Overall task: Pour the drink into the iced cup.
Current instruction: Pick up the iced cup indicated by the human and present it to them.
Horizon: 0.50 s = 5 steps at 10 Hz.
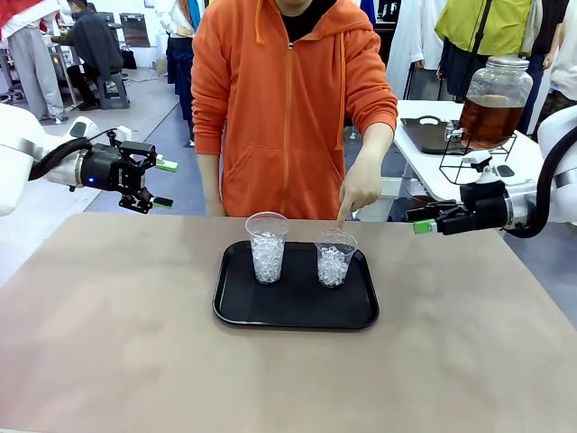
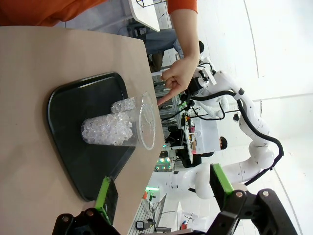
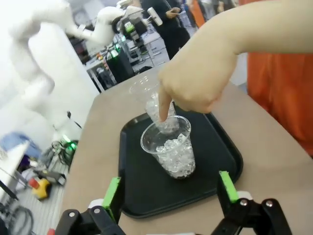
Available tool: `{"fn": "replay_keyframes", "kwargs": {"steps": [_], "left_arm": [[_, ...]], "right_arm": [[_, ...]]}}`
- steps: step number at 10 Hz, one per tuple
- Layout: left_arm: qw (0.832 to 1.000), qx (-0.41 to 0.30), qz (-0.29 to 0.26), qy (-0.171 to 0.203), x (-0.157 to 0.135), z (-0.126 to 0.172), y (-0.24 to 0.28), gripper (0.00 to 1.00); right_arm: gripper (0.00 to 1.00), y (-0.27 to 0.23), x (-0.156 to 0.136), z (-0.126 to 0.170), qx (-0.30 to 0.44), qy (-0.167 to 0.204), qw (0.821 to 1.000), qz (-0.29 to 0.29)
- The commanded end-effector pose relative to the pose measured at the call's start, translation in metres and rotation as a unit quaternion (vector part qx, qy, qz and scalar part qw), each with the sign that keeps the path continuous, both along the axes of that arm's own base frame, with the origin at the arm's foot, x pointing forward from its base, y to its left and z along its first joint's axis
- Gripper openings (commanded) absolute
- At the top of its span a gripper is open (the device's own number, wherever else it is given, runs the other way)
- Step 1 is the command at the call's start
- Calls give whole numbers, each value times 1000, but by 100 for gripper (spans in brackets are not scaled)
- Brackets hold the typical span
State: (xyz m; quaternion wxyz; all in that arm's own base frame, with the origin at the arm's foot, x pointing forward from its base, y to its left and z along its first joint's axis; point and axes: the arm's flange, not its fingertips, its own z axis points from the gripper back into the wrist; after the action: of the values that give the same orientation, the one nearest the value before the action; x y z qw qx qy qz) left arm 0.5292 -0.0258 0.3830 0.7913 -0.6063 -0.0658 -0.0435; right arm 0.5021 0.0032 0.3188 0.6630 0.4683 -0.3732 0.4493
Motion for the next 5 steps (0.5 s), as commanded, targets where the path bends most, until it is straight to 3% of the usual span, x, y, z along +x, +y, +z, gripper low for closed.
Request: {"fn": "replay_keyframes", "kwargs": {"steps": [1, 3, 5], "left_arm": [[1000, -5, 0, -2, 0, 1, 1, 100], [1000, -5, 0, -2, 0, 1, 1, 100], [1000, -5, 0, -2, 0, 1, 1, 100]], "right_arm": [[100, 14, 6, -15, 12, -37, 999, 25], [100, 29, 13, -27, 6, -56, 998, 32], [100, 33, 17, -32, -4, -45, 998, 38]]}}
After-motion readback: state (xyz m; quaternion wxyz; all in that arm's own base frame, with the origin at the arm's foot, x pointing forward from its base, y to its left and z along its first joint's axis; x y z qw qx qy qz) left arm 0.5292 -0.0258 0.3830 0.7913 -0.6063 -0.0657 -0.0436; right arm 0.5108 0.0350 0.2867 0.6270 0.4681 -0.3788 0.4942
